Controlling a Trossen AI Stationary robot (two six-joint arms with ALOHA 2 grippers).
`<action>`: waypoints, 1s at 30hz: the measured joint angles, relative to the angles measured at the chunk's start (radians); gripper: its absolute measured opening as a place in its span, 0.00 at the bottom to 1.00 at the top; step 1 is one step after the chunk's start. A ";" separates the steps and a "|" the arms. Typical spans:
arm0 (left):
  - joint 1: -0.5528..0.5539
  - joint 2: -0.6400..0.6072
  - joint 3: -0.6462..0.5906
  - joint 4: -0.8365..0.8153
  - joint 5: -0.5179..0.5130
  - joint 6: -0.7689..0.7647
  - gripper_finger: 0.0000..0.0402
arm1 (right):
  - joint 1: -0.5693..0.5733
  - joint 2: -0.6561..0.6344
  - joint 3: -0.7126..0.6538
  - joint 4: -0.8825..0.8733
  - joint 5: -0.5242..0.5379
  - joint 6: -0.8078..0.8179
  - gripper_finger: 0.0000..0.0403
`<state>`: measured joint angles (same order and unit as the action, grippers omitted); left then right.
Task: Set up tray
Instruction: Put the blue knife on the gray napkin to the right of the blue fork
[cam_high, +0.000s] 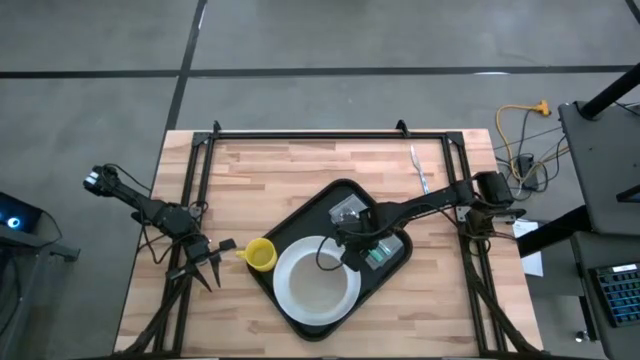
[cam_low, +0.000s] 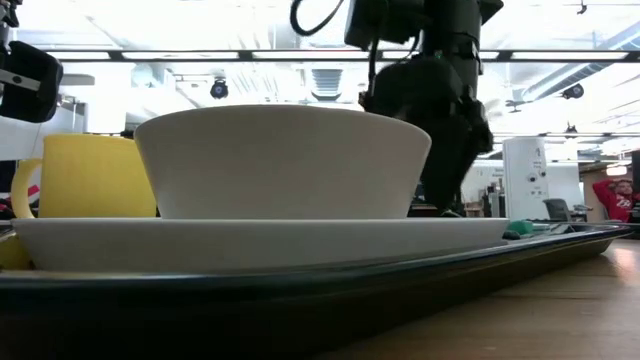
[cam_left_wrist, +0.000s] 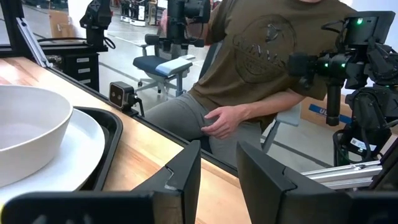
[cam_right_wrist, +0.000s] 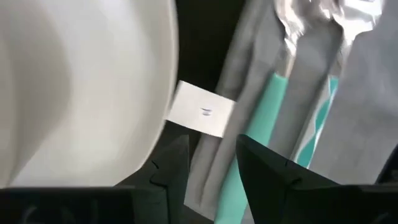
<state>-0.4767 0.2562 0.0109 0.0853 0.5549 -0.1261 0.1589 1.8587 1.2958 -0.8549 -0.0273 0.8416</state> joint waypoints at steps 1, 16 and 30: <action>0.000 0.000 0.000 0.000 0.000 0.000 0.22 | 0.000 0.000 0.007 0.000 0.000 -0.027 0.31; 0.000 0.000 0.000 0.000 -0.001 0.000 0.22 | -0.070 -0.008 0.019 -0.138 0.119 0.020 0.33; 0.000 0.000 0.000 0.000 -0.003 0.000 0.22 | -0.135 -0.200 -0.051 -0.390 0.396 0.218 0.29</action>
<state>-0.4763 0.2560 0.0109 0.0856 0.5514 -0.1260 0.0241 1.6586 1.2451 -1.2453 0.3687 1.0595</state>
